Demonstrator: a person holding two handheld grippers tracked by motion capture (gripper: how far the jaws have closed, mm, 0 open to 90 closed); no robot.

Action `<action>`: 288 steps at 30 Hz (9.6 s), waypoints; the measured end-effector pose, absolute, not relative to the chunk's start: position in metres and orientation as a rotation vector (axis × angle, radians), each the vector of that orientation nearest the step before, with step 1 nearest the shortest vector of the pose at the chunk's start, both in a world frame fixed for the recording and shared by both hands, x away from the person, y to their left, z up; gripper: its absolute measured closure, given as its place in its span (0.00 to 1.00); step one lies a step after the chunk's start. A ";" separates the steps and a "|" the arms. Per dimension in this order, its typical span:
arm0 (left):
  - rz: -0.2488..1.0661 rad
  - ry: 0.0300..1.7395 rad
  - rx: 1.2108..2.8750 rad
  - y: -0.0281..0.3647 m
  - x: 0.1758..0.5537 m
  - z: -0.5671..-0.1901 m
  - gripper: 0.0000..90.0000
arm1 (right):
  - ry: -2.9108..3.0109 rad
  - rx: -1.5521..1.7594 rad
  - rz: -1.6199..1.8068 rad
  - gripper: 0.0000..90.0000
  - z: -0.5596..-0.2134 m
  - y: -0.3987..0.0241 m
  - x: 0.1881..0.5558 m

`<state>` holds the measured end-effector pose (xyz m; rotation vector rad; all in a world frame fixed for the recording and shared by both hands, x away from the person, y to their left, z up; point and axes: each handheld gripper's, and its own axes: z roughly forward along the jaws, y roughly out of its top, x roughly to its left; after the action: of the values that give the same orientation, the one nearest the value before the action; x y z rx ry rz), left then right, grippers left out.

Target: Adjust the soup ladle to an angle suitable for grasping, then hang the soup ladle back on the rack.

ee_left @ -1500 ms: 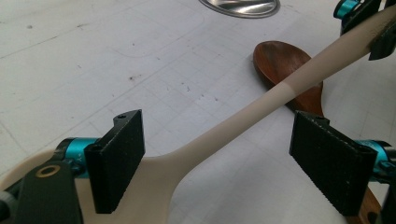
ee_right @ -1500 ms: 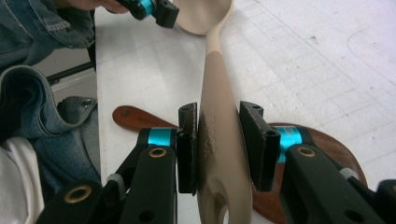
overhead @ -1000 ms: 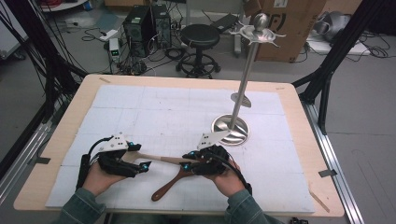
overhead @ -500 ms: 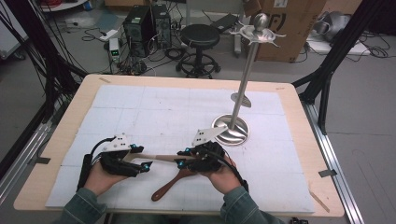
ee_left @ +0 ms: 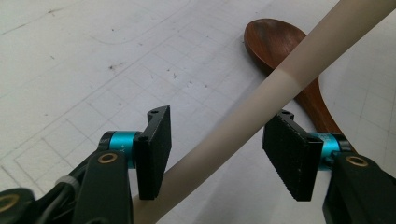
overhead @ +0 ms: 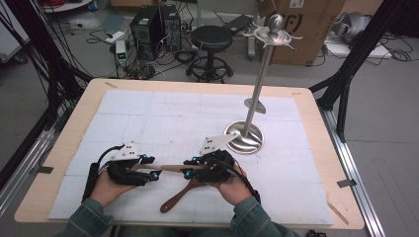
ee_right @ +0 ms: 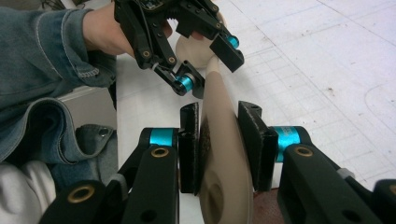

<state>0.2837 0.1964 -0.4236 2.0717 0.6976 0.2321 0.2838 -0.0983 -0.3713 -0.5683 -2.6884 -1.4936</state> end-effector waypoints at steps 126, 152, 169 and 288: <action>0.162 0.607 1.939 0.195 0.277 -0.388 0.52 | -2.302 -0.881 -1.866 0.80 -0.364 -0.103 0.304; 0.218 0.676 1.928 0.204 0.282 -0.391 0.40 | -2.384 -0.731 -2.145 0.84 -0.284 -0.143 0.315; 0.236 0.698 1.923 0.208 0.284 -0.393 0.37 | -2.432 -0.746 -2.154 0.84 -0.269 -0.171 0.323; 0.283 0.747 1.931 0.221 0.285 -0.398 0.27 | -2.550 -1.025 -2.196 0.80 -0.210 -0.259 0.351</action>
<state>0.2850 0.2213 -0.3976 1.9314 0.7471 0.2831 0.3511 -0.2586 -0.2097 -1.0245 -2.5500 -2.1956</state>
